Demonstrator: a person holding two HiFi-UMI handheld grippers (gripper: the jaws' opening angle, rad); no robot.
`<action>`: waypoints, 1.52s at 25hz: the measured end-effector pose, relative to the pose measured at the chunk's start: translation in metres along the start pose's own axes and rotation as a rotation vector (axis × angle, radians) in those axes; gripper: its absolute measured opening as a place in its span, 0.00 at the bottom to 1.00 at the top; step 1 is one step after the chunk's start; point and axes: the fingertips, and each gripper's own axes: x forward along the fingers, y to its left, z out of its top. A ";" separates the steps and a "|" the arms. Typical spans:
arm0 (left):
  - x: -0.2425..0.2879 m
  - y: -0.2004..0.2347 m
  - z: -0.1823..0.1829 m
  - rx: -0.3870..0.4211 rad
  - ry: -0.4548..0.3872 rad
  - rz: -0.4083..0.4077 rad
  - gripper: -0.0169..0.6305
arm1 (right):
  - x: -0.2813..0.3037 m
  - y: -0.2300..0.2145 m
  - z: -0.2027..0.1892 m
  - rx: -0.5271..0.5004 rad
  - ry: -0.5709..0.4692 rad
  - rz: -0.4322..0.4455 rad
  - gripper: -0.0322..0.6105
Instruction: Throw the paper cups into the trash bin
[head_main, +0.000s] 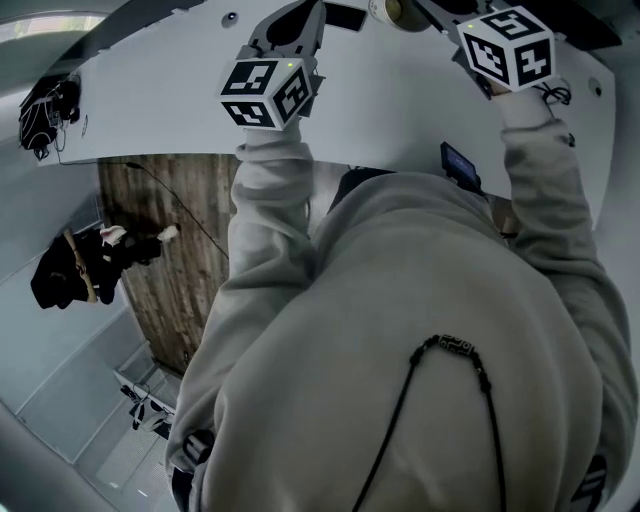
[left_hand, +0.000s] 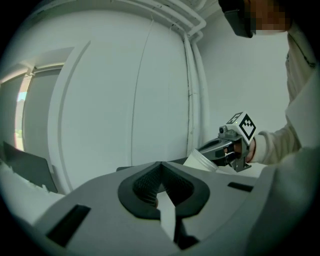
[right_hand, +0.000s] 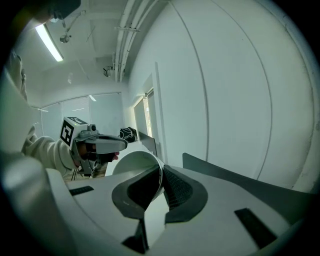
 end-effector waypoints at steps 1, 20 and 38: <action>-0.006 0.004 -0.003 -0.001 0.005 0.024 0.02 | 0.003 0.001 -0.002 0.002 0.003 0.017 0.12; -0.391 0.097 -0.031 -0.141 -0.077 0.702 0.02 | 0.122 0.298 0.059 -0.216 0.064 0.520 0.12; -0.831 0.163 -0.088 -0.235 -0.161 1.097 0.02 | 0.218 0.791 0.108 -0.469 0.093 0.940 0.12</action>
